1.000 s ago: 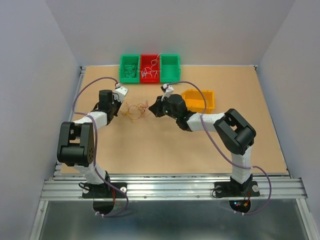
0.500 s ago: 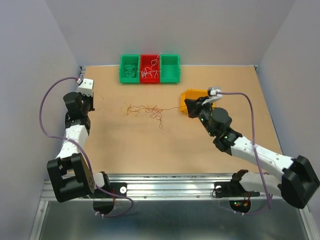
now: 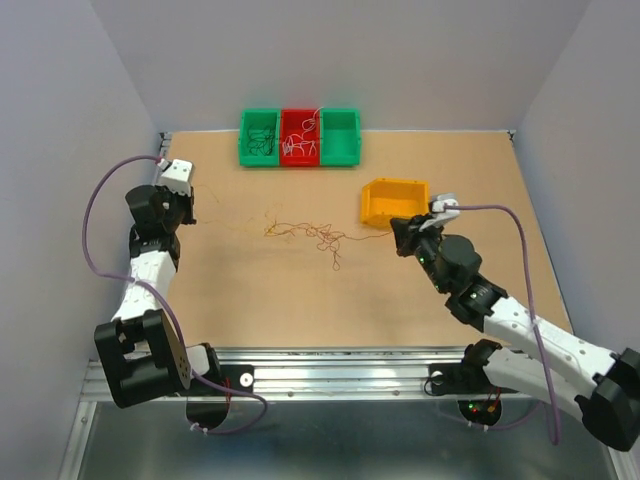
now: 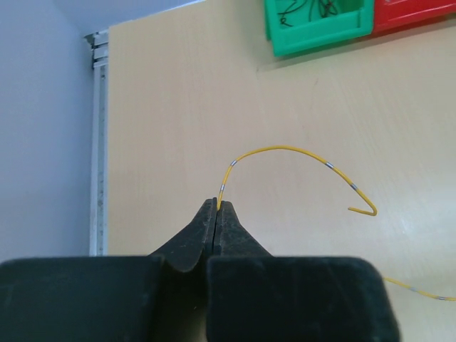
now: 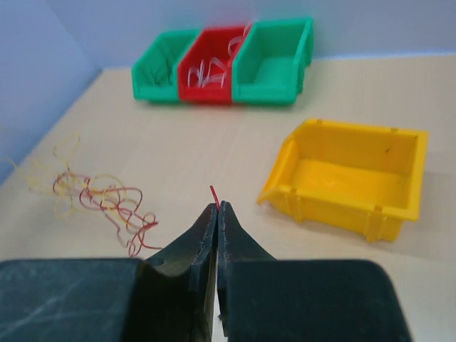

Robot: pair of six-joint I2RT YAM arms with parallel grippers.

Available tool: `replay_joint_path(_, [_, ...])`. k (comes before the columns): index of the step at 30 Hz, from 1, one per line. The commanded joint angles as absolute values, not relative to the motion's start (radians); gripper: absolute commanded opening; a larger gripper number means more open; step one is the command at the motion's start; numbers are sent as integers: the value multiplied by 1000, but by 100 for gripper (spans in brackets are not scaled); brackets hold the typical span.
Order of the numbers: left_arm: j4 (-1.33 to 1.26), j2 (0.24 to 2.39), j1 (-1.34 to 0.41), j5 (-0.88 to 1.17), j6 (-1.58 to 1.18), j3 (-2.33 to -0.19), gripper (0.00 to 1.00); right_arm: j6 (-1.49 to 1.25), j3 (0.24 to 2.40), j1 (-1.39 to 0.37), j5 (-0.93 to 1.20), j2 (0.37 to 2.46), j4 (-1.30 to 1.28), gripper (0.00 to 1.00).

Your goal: Untangle the cables

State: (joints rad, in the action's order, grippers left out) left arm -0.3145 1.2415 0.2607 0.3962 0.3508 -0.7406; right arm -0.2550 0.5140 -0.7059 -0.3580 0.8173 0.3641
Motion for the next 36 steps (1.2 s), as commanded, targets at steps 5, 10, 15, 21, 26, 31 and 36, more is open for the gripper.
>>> replay_joint_path(5, [-253,1050,158,604,382,-773,0,-101,670,-701,96,1110,327,49])
replay_joint_path(10, [-138,989,88,683,377,-876,0,-57,725,-703,256,1254,495,64])
replay_joint_path(15, [-28,965,29,755,338,-1008,0,-64,834,-724,428,1440,636,68])
replay_joint_path(21, [24,943,-38,799,255,-1176,0,-46,955,-796,491,1630,911,69])
replay_joint_path(26, [31,949,-72,850,164,-1285,0,-9,1113,-857,449,1785,930,70])
replay_joint_path(31, [8,976,-89,894,37,-1425,0,-9,1245,-882,410,1933,928,71])
replay_joint_path(36, [-28,1014,-89,877,-35,-1560,0,-18,1313,-888,388,2043,928,51])
